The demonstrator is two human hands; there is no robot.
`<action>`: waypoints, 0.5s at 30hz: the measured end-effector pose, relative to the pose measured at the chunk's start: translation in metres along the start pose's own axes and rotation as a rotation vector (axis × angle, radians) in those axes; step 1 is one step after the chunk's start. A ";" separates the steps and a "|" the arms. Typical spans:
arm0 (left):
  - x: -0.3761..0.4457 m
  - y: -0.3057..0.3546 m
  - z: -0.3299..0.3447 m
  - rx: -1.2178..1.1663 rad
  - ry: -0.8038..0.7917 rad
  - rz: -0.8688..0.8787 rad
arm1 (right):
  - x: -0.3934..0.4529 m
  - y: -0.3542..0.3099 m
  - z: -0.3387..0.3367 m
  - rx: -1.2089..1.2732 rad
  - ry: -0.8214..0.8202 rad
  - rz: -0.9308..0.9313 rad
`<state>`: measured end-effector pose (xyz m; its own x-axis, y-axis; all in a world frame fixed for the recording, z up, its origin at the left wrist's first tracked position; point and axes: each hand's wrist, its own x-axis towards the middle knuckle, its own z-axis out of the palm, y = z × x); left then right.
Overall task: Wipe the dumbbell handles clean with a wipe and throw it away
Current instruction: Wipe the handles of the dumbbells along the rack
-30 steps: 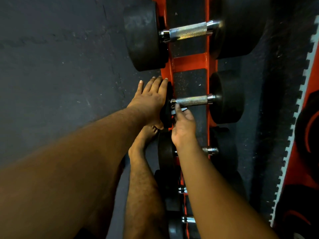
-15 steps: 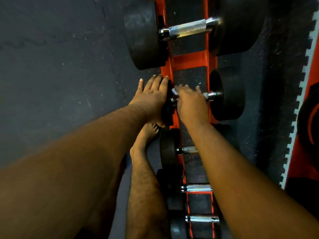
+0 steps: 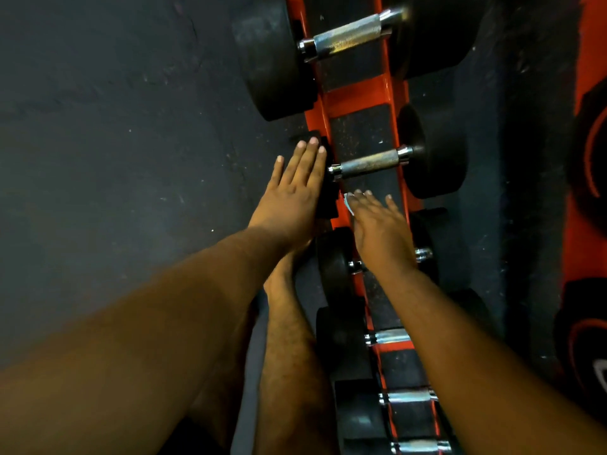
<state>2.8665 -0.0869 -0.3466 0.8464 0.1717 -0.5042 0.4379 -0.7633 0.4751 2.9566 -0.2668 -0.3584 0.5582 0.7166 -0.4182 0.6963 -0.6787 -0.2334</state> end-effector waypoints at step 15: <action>-0.056 0.055 0.084 -0.033 -0.460 -0.022 | -0.091 0.021 0.025 -0.240 -0.522 -0.042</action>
<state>2.8176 -0.1905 -0.3525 0.6172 -0.1122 -0.7788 0.4699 -0.7413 0.4793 2.9096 -0.3503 -0.3476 0.2738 0.5263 -0.8050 0.8298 -0.5524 -0.0789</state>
